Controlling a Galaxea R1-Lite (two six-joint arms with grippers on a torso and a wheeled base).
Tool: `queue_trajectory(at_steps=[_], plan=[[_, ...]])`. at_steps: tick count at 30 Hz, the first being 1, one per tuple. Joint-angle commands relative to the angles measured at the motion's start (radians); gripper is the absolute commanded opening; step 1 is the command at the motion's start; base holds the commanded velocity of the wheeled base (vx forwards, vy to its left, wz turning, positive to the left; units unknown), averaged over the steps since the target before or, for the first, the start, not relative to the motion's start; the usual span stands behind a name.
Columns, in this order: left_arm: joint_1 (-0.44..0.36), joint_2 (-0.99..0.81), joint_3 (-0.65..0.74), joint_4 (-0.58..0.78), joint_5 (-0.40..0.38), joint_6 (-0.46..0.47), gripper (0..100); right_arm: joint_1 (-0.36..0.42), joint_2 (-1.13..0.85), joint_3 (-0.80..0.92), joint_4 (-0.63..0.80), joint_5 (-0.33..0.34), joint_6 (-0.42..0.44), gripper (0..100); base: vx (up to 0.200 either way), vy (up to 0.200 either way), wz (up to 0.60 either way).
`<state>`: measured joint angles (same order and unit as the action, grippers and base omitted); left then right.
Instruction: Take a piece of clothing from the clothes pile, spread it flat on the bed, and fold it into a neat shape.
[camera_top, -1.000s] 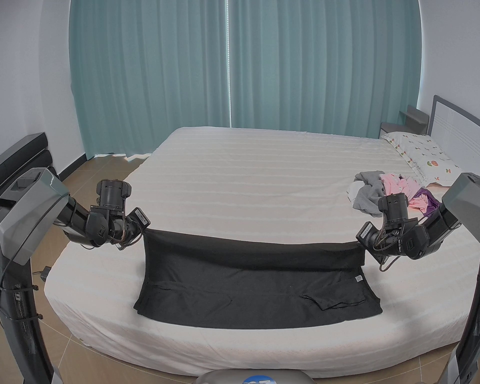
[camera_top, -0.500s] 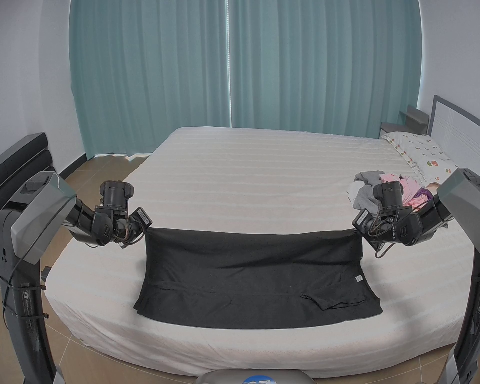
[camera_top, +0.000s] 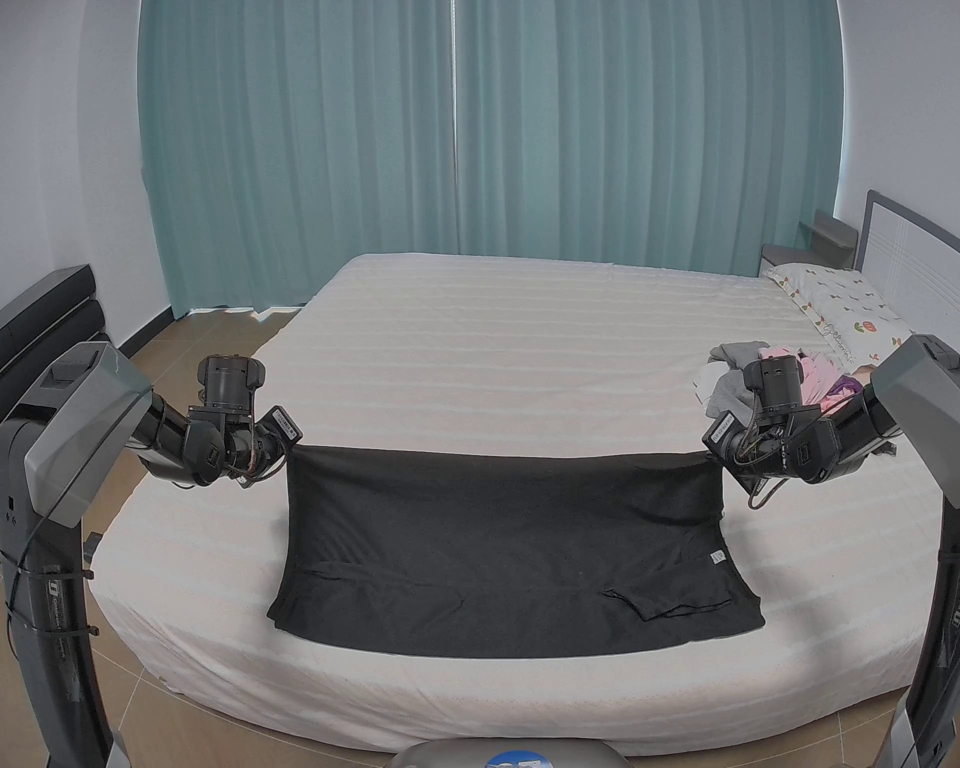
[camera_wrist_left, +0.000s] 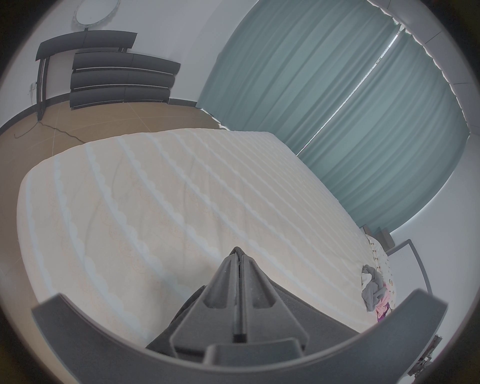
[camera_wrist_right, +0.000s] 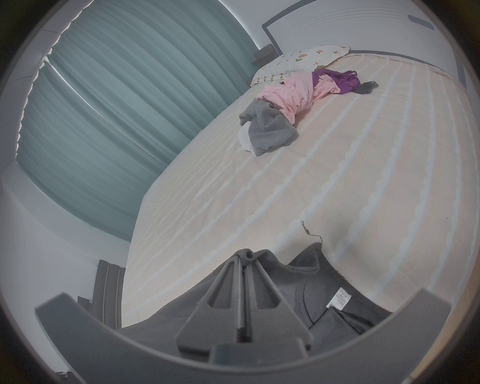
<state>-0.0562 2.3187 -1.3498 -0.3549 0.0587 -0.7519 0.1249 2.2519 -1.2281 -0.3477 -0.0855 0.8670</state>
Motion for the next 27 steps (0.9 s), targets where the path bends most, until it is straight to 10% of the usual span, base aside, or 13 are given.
queue_trajectory(at_steps=[1,27], plan=[[0.002,0.001,-0.003,0.001,0.001,-0.001,0,0.001,0.02,0.002,-0.002,0.0,0.0,0,0.0,0.0,0.0],[0.012,0.002,0.109,0.001,-0.004,0.009,0,-0.011,-0.022,0.104,-0.011,0.006,-0.028,0,0.0,0.0,0.0]])
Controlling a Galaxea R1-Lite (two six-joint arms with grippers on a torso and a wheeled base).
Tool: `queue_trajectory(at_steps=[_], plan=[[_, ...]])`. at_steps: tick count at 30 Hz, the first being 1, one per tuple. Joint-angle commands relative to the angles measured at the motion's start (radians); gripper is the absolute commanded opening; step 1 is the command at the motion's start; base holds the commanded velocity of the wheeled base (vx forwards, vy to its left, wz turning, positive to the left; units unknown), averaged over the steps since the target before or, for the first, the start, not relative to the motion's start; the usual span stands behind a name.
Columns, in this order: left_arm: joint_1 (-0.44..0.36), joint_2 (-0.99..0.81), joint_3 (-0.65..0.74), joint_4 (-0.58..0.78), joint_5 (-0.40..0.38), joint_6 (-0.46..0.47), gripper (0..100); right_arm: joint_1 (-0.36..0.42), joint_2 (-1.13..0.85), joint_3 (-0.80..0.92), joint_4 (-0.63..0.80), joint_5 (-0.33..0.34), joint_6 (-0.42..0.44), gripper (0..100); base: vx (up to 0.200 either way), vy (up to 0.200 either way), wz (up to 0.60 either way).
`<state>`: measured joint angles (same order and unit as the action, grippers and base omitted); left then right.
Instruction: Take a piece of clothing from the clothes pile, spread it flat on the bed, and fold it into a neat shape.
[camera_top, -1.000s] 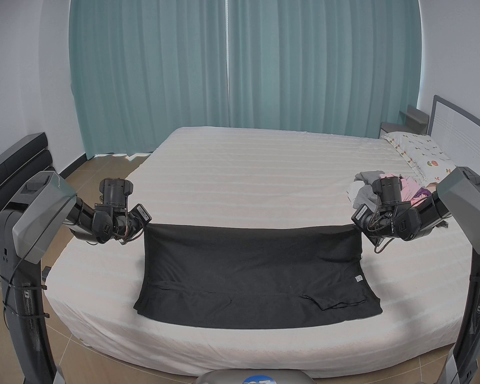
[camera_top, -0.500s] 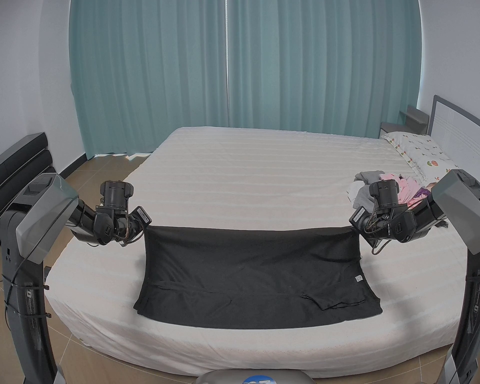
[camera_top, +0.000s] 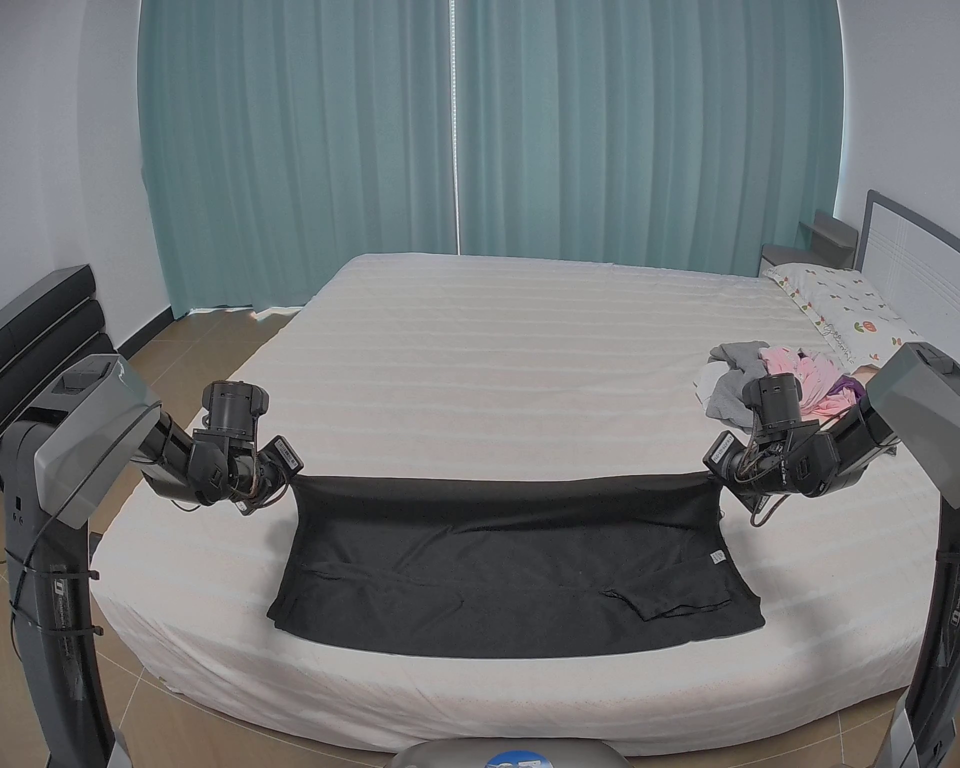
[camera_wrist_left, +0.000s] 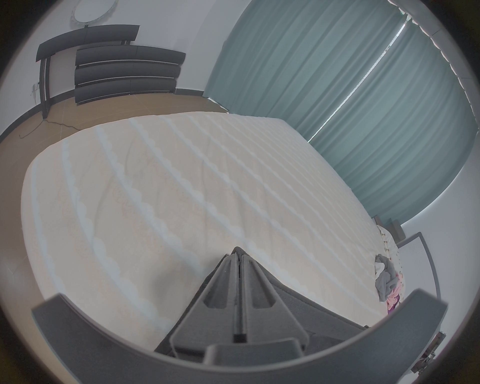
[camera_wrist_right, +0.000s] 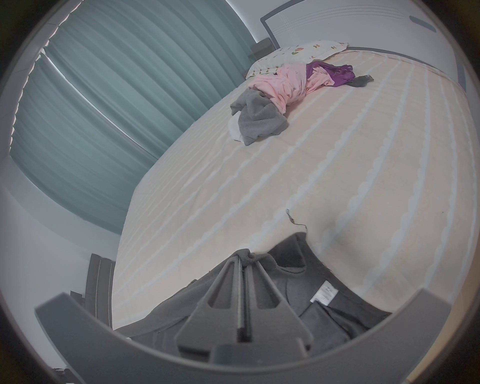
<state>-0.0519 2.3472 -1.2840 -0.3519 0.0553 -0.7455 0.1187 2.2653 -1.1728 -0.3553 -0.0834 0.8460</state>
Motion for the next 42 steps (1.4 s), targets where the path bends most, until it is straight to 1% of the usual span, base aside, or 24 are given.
queue_trajectory(at_steps=[1,6,9,11,14,18,20,22,26,29,31,35,42], plan=[[0.007,-0.026,0.043,-0.002,0.0,0.003,0,-0.005,-0.035,0.048,-0.004,0.004,-0.007,0,0.0,0.0,0.0],[0.02,-0.065,0.121,-0.004,-0.006,0.031,0,-0.005,-0.07,0.127,-0.005,0.013,-0.011,0,0.0,0.0,0.0],[0.02,-0.085,0.163,-0.004,-0.02,0.035,0,-0.005,-0.081,0.162,-0.005,0.017,-0.03,0,0.0,0.0,0.0],[0.018,-0.097,0.198,-0.004,-0.037,0.052,0,-0.004,-0.082,0.193,-0.005,0.017,-0.045,0,0.0,0.0,0.0],[0.018,-0.098,0.229,-0.006,-0.04,0.075,0,-0.002,-0.082,0.222,-0.005,0.017,-0.053,0,0.0,0.0,0.0],[0.017,-0.097,0.252,-0.004,-0.042,0.08,0,0.002,-0.081,0.248,-0.005,0.019,-0.061,0,0.0,0.0,0.0],[0.015,-0.092,0.27,-0.004,-0.051,0.081,0,0.004,-0.079,0.269,-0.005,0.034,-0.084,0,0.0,0.0,0.0],[0.015,-0.089,0.279,-0.004,-0.057,0.081,0,0.004,-0.076,0.275,-0.005,0.044,-0.088,0,0.0,0.0,0.0],[0.015,-0.089,0.288,-0.002,-0.061,0.083,0,0.006,-0.075,0.291,-0.005,0.045,-0.094,0,0.0,0.0,0.0],[0.015,-0.089,0.304,-0.001,-0.061,0.1,0,0.006,-0.063,0.301,-0.005,0.045,-0.122,0,0.0,0.0,0.0],[0.012,-0.086,0.315,-0.002,-0.061,0.103,0,0.004,-0.052,0.301,-0.005,0.045,-0.123,0,0.0,0.0,0.0],[0.01,-0.083,0.338,-0.004,-0.091,0.104,0,0.006,-0.035,0.308,-0.004,0.045,-0.13,0,0.0,0.0,0.0],[0.009,-0.08,0.338,-0.004,-0.095,0.104,0,0.006,-0.024,0.311,-0.005,0.045,-0.142,0,0.0,0.0,0.0]])
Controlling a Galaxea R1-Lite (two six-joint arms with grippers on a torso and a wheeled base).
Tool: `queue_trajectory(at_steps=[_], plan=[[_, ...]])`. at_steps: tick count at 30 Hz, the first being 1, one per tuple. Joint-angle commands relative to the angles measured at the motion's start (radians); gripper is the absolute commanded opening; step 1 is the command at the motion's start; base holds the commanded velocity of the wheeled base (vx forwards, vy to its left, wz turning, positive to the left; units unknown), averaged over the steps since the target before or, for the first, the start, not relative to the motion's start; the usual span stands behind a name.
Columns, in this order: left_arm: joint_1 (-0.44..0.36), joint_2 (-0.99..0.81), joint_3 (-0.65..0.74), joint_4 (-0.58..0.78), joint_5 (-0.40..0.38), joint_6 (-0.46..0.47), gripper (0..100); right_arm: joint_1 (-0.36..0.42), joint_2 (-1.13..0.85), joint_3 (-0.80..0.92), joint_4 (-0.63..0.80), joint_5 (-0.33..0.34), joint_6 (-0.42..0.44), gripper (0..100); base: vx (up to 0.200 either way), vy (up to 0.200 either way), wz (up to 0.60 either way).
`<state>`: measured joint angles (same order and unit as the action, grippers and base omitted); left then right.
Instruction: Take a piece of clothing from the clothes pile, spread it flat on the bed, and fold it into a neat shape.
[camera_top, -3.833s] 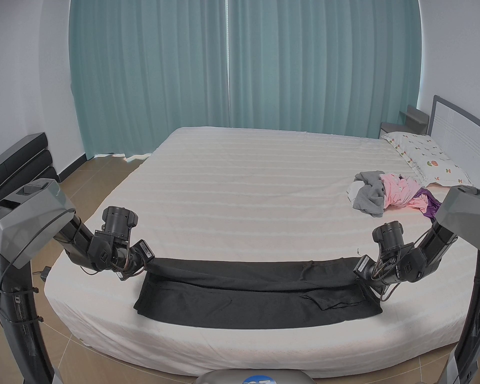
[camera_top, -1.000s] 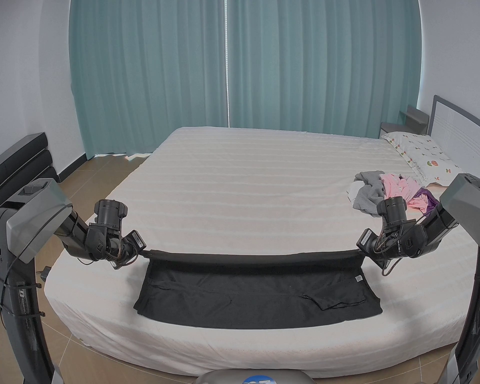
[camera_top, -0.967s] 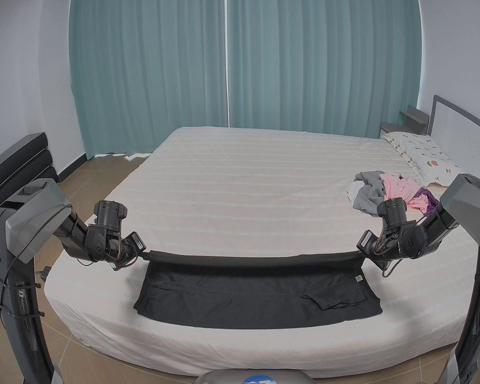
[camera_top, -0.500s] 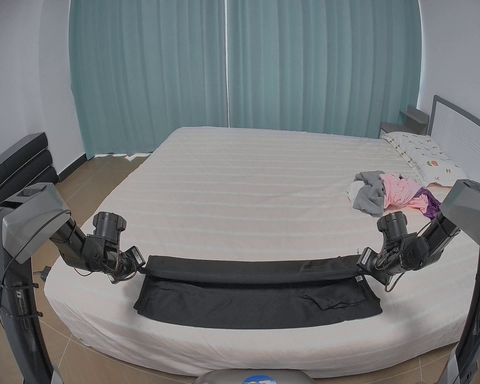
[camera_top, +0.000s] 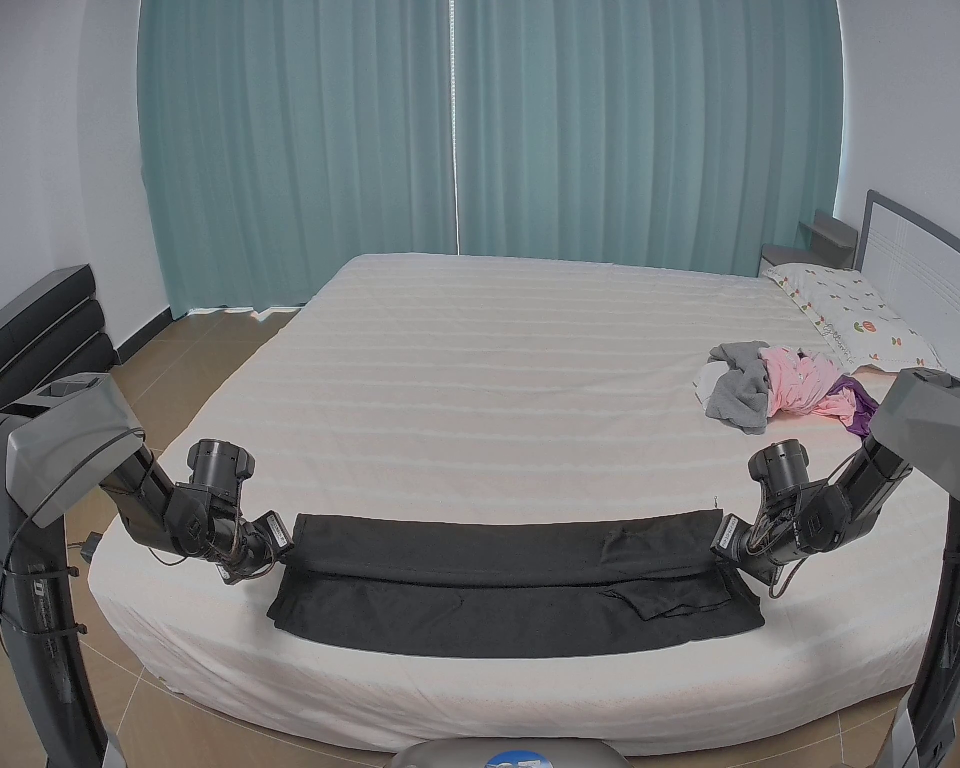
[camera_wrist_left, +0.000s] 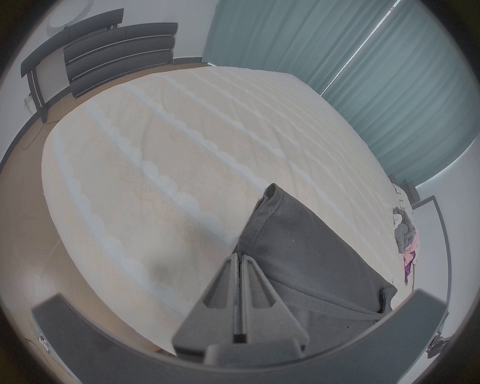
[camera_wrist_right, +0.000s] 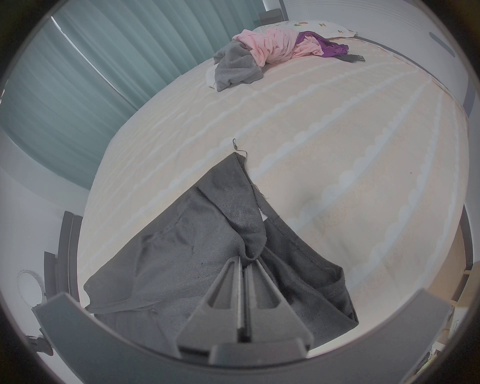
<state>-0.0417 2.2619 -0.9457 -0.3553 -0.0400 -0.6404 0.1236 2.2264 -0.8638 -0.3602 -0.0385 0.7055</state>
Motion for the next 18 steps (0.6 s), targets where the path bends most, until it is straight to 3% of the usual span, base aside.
queue_trajectory(at_steps=[1,3,4,5,10,14,18], plan=[[-0.001,0.005,0.001,-0.001,0.0,-0.001,0,0.001,0.018,0.002,-0.002,0.0,-0.001,0,0.0,0.0,0.0],[-0.003,0.005,0.002,-0.001,0.0,-0.002,0,0.001,0.022,0.002,0.0,0.0,-0.001,0,0.0,0.0,0.0],[-0.003,0.005,0.002,0.001,0.0,-0.002,0,0.001,0.027,0.002,-0.002,0.0,-0.001,100,0.0,0.0,0.0],[-0.003,0.005,0.002,0.001,0.0,-0.002,100,0.001,0.027,0.002,-0.002,0.0,-0.001,100,0.0,0.0,0.0],[-0.001,-0.008,-0.001,0.001,0.0,-0.004,100,-0.009,-0.019,-0.011,-0.013,0.011,0.009,100,0.0,0.0,0.0],[0.013,-0.044,-0.057,0.003,-0.003,-0.013,100,-0.042,-0.079,-0.02,-0.023,0.111,0.012,100,0.0,0.0,0.0],[0.013,-0.027,-0.134,0.007,-0.001,-0.033,100,-0.067,-0.06,-0.061,-0.023,0.134,0.015,100,0.0,0.0,0.0]])
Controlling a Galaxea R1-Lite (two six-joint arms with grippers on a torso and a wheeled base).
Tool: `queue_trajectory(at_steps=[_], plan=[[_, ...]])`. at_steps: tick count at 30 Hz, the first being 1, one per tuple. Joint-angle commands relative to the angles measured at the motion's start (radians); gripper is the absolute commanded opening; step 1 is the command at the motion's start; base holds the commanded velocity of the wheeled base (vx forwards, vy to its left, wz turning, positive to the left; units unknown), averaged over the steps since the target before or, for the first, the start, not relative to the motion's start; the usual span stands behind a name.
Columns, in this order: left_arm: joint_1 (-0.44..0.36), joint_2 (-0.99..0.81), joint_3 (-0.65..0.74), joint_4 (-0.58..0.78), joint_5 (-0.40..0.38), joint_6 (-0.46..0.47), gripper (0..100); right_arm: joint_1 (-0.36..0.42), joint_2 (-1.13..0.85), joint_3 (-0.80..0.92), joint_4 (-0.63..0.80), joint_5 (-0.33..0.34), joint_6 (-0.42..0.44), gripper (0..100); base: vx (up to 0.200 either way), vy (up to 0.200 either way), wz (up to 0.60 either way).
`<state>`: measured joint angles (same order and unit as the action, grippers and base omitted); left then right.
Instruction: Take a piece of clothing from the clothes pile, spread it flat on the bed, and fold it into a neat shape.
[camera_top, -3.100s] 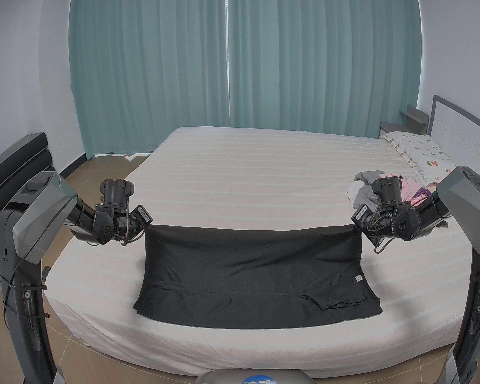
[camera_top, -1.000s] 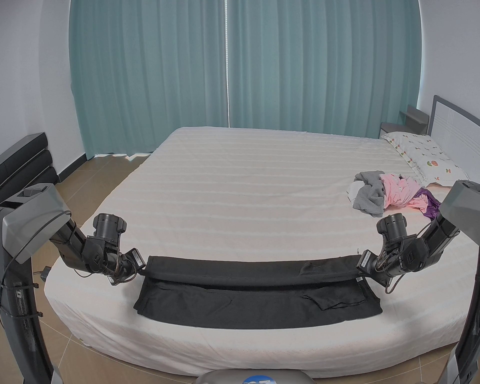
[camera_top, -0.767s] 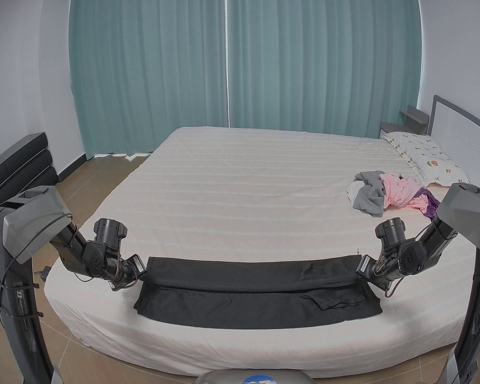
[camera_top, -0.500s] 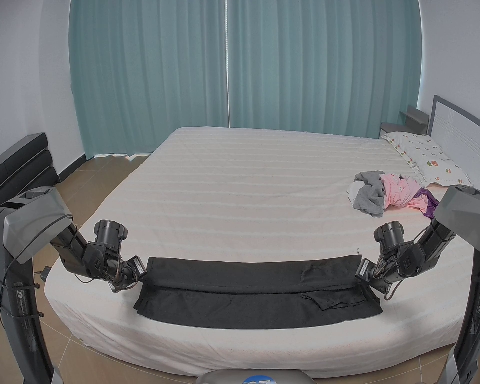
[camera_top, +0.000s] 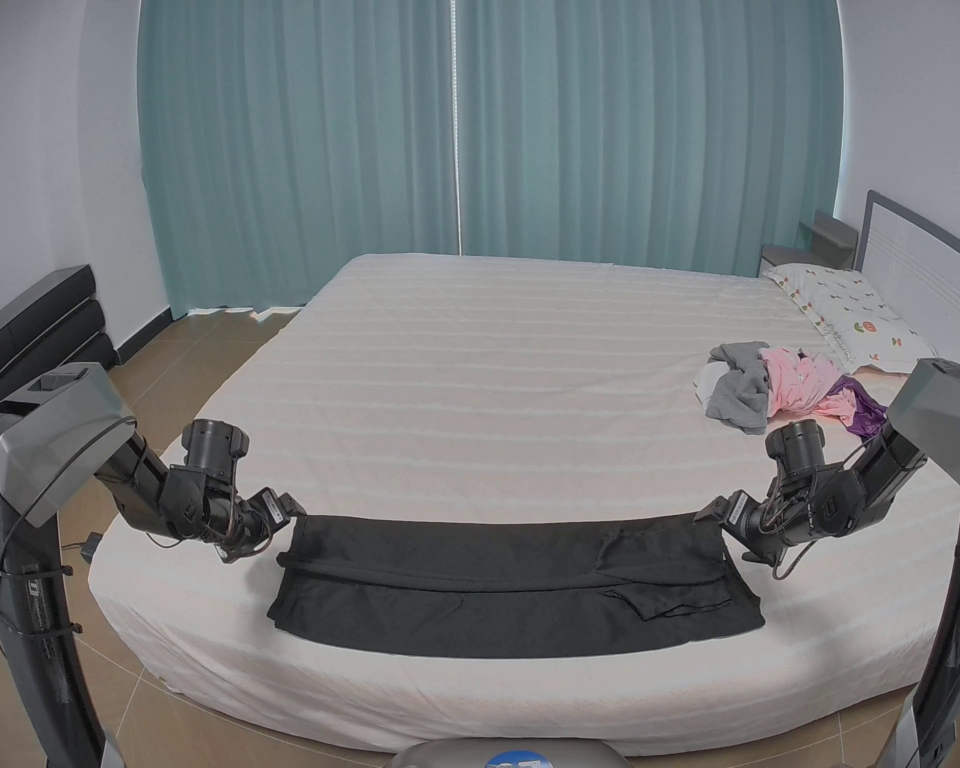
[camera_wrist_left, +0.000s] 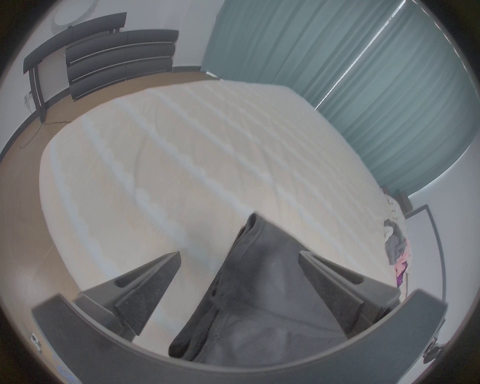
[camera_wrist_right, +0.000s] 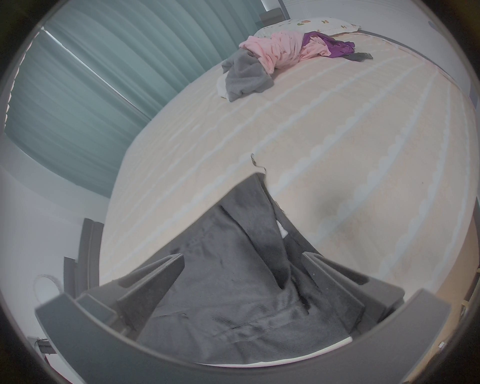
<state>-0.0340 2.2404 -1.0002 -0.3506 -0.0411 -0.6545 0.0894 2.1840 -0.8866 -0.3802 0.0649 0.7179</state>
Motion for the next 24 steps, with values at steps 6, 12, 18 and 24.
queue_trajectory(at_steps=[6,12,18,24], plan=[[-0.012,0.163,-0.233,0.004,0.001,-0.07,100,-0.079,0.072,-0.063,-0.097,0.079,0.014,100,0.0,0.0,0.0],[-0.014,0.219,-0.287,0.001,0.012,-0.073,100,-0.085,0.111,-0.049,-0.19,0.087,0.1,100,0.0,0.0,0.0],[-0.04,0.242,-0.291,-0.004,0.013,-0.047,100,-0.088,0.128,-0.054,-0.197,0.095,0.101,100,0.0,0.0,0.0],[-0.04,0.26,-0.317,-0.007,0.059,-0.047,0,-0.105,0.132,-0.055,-0.198,0.095,0.101,100,0.0,0.0,0.0]])
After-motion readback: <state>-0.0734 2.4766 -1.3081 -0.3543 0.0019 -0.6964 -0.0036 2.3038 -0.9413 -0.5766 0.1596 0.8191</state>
